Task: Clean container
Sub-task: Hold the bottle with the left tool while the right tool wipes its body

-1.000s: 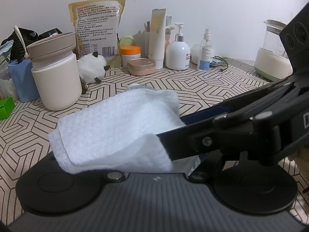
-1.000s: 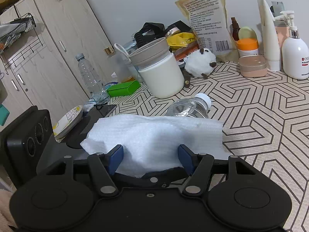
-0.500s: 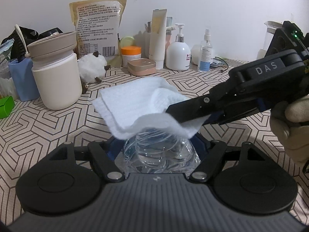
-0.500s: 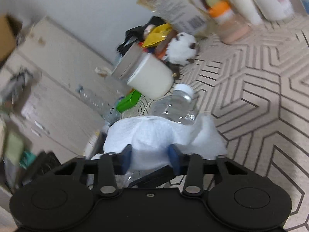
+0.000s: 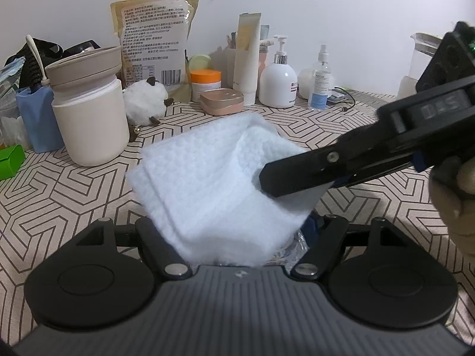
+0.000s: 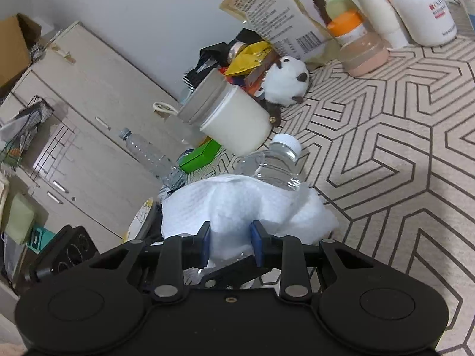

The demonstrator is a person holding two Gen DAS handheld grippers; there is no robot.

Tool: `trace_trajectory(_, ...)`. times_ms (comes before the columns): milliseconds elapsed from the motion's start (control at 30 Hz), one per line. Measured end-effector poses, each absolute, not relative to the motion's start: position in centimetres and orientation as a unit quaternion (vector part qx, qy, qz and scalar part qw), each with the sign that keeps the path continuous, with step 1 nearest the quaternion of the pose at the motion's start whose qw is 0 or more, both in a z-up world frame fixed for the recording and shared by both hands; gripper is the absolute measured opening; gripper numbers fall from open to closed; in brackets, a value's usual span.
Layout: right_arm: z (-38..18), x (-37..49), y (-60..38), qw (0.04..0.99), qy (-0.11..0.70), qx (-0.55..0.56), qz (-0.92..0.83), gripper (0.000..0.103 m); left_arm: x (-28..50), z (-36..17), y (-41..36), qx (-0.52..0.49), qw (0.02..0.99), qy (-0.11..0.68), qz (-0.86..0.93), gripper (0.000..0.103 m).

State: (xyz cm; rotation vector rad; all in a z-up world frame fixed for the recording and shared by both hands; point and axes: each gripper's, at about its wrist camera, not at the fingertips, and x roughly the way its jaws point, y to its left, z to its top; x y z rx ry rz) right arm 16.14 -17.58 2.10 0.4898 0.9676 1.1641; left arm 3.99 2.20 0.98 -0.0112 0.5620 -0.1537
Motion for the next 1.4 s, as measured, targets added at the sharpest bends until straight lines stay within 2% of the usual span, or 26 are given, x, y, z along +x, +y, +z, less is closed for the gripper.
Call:
trace_trajectory(300, 4.0, 14.7, -16.2, 0.665, 0.406, 0.21, 0.591, 0.032, 3.9, 1.0, 1.9, 0.003, 0.958, 0.275, -0.074, 0.074)
trace_trajectory(467, 3.7, 15.1, -16.1, 0.664, 0.413, 0.212, 0.587, 0.02, 3.9, 1.0, 1.8, 0.007, 0.958, 0.276, -0.073, 0.074)
trace_trajectory(733, 3.2, 16.5, -17.3, 0.702, 0.413, 0.209, 0.541, 0.017, 4.0, 0.9, 2.1, -0.004, 0.956, 0.284, -0.069, 0.075)
trace_trajectory(833, 2.5, 17.3, -17.7, 0.713, 0.424, 0.211, 0.517, 0.018, 4.2, 0.8, 2.4, -0.013, 0.954, 0.292, -0.066, 0.075)
trace_trajectory(867, 2.3, 17.4, -17.6, 0.721, 0.428, 0.201, 0.507, 0.03, 4.3, 0.8, 2.5, -0.017, 0.953, 0.295, -0.064, 0.075)
trace_trajectory(900, 2.0, 17.6, -17.7, 0.723, 0.433, 0.199, 0.499, 0.037, 4.4, 0.7, 2.7, -0.021, 0.952, 0.298, -0.062, 0.075)
trace_trajectory(1033, 1.1, 18.1, -17.6, 0.712, 0.447, 0.214, 0.497, 0.037, 4.8, 0.6, 3.3, -0.039, 0.948, 0.311, -0.055, 0.075)
trace_trajectory(1133, 1.0, 17.9, -17.3, 0.735, 0.451, 0.176, 0.475, 0.037, 4.7, 0.5, 3.6, -0.048, 0.947, 0.313, -0.057, 0.074)
trace_trajectory(1167, 0.8, 17.7, -17.1, 0.745, 0.454, 0.158, 0.463, 0.03, 4.7, 0.5, 3.6, -0.05, 0.947, 0.313, -0.059, 0.073)
trace_trajectory(1300, 0.5, 17.9, -17.2, 0.741, 0.457, 0.164, 0.464, 0.033, 4.5, 0.6, 3.7, -0.052, 0.948, 0.309, -0.058, 0.068)
trace_trajectory(1400, 0.8, 17.6, -17.2, 0.738, 0.449, 0.168, 0.474, 0.03, 4.5, 0.6, 3.7, -0.051, 0.948, 0.308, -0.062, 0.067)
